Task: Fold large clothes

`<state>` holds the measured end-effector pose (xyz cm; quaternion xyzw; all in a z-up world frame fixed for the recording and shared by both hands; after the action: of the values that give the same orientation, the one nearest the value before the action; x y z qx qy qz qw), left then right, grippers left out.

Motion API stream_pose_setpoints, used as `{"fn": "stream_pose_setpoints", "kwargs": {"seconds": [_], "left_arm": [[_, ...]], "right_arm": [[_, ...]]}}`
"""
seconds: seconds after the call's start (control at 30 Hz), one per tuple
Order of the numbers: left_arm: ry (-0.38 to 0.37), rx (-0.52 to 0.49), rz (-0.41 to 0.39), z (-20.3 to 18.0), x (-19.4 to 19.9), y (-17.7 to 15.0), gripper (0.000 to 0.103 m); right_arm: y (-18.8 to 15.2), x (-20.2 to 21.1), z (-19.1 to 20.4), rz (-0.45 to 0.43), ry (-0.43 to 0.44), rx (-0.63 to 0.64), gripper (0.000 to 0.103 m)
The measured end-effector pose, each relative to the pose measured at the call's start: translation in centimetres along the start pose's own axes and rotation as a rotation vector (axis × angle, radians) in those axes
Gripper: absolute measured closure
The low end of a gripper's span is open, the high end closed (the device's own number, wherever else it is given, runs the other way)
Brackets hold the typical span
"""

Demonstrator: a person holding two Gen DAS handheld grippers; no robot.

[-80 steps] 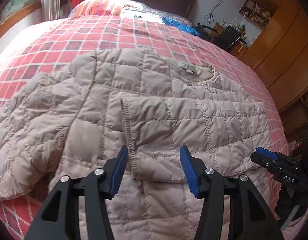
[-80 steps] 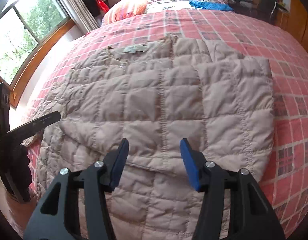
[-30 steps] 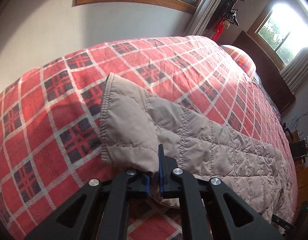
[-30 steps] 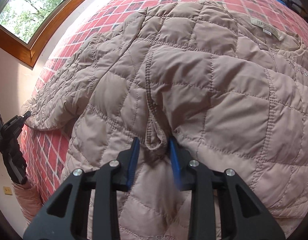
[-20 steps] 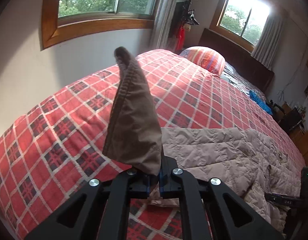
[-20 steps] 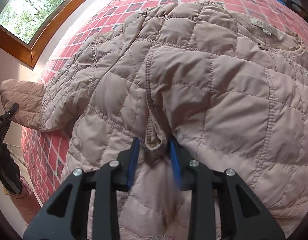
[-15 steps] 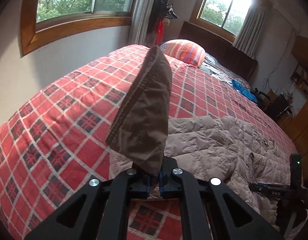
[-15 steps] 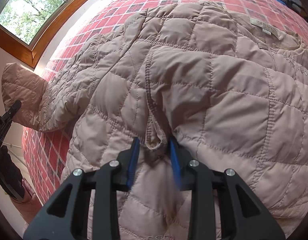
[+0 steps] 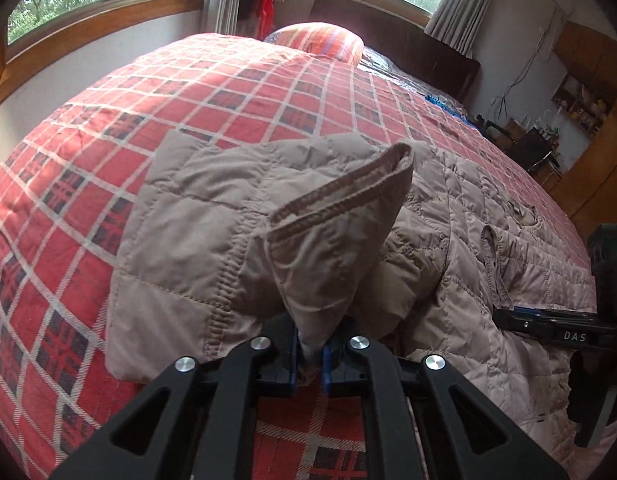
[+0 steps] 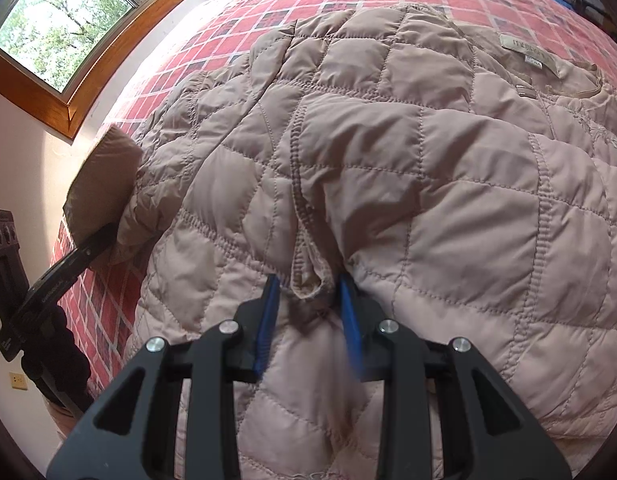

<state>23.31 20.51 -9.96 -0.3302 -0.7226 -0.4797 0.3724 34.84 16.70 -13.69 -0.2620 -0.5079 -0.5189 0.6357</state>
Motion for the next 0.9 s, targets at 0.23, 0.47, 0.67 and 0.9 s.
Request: {"fn": "stream_pose_setpoints", "kwargs": {"seconds": [0.23, 0.47, 0.67, 0.9], "left_arm": [[-0.104, -0.049, -0.018, -1.6, 2.3, -0.5, 0.057], [-0.159, 0.003, -0.211, 0.9, 10.2, 1.8, 0.034], [0.166, 0.196, -0.162, 10.7, 8.0, 2.8, 0.033], [-0.103, 0.294, 0.004, 11.6, 3.4, 1.0, 0.033]], "right_arm": [[0.0, 0.0, 0.6, 0.006, -0.026, -0.005, 0.070], [0.6, 1.2, 2.7, 0.005, 0.001, -0.018, 0.054], [1.6, 2.5, 9.5, -0.009, 0.110, 0.077, 0.047], [2.4, -0.9, 14.4, 0.052, 0.171, 0.109, 0.047]]}}
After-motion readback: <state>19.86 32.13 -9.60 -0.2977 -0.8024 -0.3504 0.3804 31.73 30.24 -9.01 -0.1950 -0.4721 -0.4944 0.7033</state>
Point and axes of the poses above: each gripper's, at about its wrist camera, not at the fingertips, and x roughly against the way its jaws point, z to its left, y to its top, the point moved 9 cm from there along -x, roughly the way its jaws point, and after that the axes turned 5 degrees about z, right-handed, at the moved point
